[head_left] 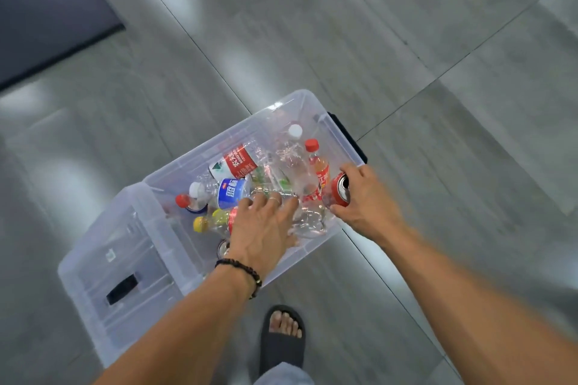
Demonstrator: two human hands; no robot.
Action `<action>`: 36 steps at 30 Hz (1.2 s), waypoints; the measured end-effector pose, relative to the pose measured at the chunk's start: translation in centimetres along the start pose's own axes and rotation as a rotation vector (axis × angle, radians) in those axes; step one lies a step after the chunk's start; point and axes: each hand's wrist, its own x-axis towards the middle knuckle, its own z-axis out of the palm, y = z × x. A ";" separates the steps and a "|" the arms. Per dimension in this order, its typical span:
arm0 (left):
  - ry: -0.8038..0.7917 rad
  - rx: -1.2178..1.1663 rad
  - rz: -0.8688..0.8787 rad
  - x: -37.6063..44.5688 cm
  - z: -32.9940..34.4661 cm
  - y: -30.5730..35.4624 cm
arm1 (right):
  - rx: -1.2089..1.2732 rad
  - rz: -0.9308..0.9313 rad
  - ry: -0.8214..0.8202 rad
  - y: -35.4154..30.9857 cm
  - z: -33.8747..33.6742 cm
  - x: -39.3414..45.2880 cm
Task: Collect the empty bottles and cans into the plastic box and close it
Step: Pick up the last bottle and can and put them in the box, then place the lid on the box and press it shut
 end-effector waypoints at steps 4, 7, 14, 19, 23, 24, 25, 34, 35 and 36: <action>0.005 0.015 -0.006 1.1 2.8 -0.5 | -0.021 0.032 -0.026 1.3 1.8 1.1; 0.015 0.024 -0.012 1.3 3.5 -0.6 | 0.002 0.060 -0.073 1.6 2.2 1.3; 0.091 -0.115 0.004 -2.6 1.2 -3.3 | -0.049 -0.002 0.034 -1.7 0.7 -0.9; 0.162 -0.185 -0.082 -9.8 -0.3 -9.5 | 0.060 -0.084 0.201 -9.3 2.3 -3.7; 0.071 -0.165 -0.151 -15.3 1.5 -16.5 | 0.167 -0.169 0.046 -18.5 8.2 -5.3; 0.044 -0.156 -0.157 -16.2 2.2 -18.0 | 0.154 -0.181 0.005 -20.5 10.1 -5.4; 0.026 -0.146 -0.157 -16.6 2.9 -19.3 | 0.123 -0.182 -0.025 -22.0 11.9 -5.4; 0.052 -0.197 -0.136 -16.4 7.0 -24.1 | -0.096 -0.078 0.055 -24.9 18.9 -4.6; 0.054 -0.207 -0.131 -16.3 6.9 -24.1 | -0.080 -0.085 0.064 -24.7 18.5 -4.8; 0.056 -0.216 -0.125 -16.3 6.6 -24.1 | -0.068 -0.097 0.075 -24.5 17.8 -5.0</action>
